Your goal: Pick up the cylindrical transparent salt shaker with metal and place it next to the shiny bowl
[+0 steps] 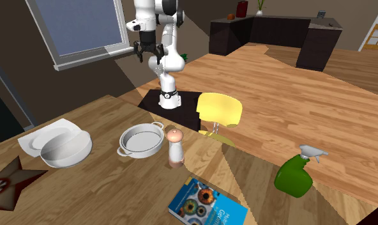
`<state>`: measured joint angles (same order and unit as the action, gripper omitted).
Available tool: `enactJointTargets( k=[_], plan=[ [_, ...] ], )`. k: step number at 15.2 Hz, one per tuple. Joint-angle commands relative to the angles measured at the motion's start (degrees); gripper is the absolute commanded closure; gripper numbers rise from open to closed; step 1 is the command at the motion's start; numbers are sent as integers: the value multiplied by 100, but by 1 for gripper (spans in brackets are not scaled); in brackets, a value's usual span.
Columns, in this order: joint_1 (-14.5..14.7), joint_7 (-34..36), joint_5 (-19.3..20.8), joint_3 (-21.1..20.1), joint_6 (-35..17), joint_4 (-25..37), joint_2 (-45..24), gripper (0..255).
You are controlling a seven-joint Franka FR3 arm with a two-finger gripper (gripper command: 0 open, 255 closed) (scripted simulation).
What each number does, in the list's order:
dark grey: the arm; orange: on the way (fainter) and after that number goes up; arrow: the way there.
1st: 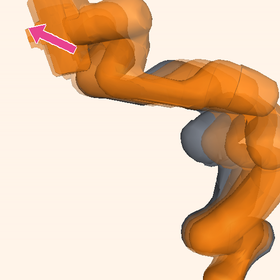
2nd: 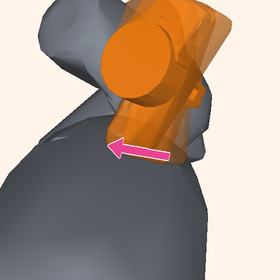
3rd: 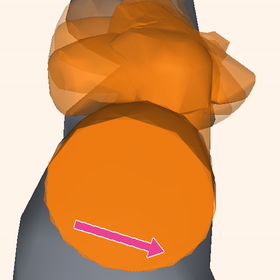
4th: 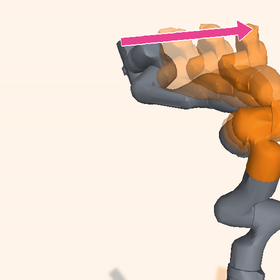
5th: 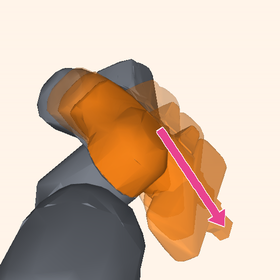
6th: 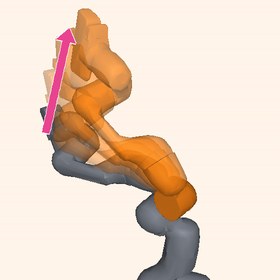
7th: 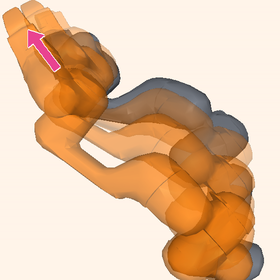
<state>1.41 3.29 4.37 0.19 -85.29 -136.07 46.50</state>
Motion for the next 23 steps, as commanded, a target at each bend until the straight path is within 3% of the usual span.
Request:
enactJointTargets(
  k=[1, 12, 23],
  plan=[
    [0, 0, 0, 0, 0, 0, 0, 0],
    [69, 1346, -385, -857, -1176, 815, -2128, 0],
    [154, 2668, -83, -1413, -1689, 2598, -4608, 0]
  ],
)
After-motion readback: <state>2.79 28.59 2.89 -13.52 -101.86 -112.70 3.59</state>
